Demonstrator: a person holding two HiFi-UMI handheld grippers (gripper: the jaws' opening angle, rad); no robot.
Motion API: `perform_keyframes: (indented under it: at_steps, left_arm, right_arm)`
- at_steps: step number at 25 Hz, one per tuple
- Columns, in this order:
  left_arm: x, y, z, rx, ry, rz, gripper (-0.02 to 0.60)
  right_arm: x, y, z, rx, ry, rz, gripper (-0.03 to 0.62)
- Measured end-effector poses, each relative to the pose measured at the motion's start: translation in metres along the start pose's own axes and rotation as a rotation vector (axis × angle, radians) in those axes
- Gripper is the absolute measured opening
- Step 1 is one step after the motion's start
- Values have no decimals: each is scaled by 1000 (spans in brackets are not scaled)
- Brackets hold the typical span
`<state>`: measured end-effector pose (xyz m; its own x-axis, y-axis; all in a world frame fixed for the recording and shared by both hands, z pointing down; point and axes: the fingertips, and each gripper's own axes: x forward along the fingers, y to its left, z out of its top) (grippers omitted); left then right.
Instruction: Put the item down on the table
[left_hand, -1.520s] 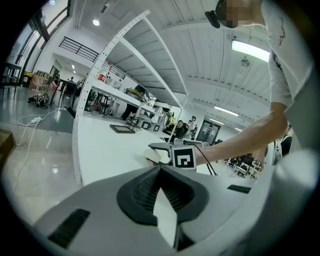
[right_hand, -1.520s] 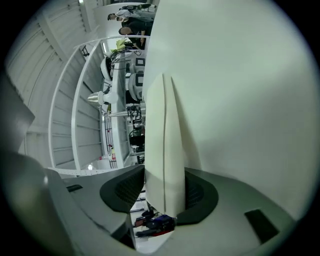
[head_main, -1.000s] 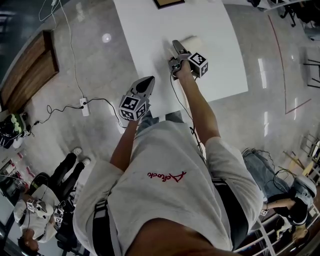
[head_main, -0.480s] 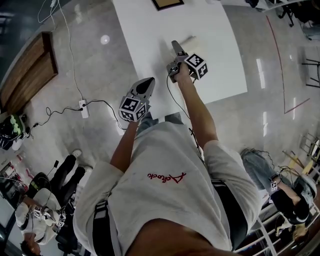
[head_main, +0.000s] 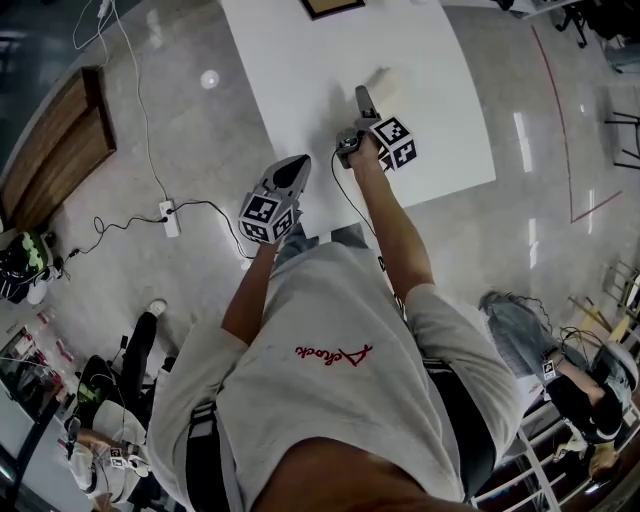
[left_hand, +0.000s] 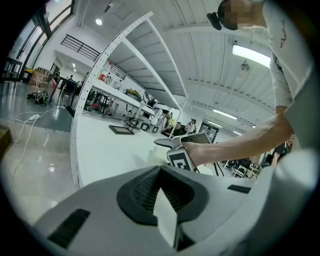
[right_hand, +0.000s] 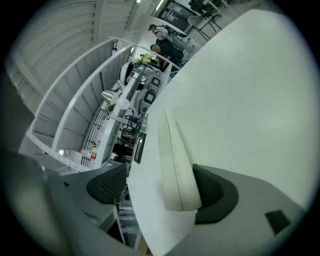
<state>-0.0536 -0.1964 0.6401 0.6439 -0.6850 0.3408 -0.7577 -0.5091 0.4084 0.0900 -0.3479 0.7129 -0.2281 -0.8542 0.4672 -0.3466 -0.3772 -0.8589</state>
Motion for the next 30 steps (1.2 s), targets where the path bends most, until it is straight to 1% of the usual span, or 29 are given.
perform_keyframes:
  at_steps: [3,8,12,15,17,22,24,26,29,30]
  left_arm:
    - [2,1,3,1,1,-7,20]
    - [2,-1,1,3,5,-14,18]
    - [5,-1,3,6,7,-22,18]
    - [6,-2,4,9,7,-28,20]
    - [6,-2,3,12,8,-31,20]
    - [6,-4,3,15,13,-36,18]
    - [7,-5,2,15,15,-38,18]
    - [8,-6,2,15,16,-40,20]
    - [10,-10,2,17,17,-44,20]
    - [10,-11,1,17,18,-45,18]
  right_arm:
    - [-2,-3,6,-44,-35,-19,390]
    - [-8,-10,17,-44,-76,-33,374]
    - [-13,-17,25,-37,-105,-27,322]
    - [-18,-21,31,24,-148,19,321]
    - [-21,-23,35,52,-176,35,321]
    - [-26,-27,43,17,-198,8,316]
    - [-27,-29,47,-13,-202,-15,299]
    - [-29,-30,50,-68,-201,-43,291]
    - [-33,-30,55,-194,-194,-88,265]
    - [-34,-30,55,-244,-187,-101,265]
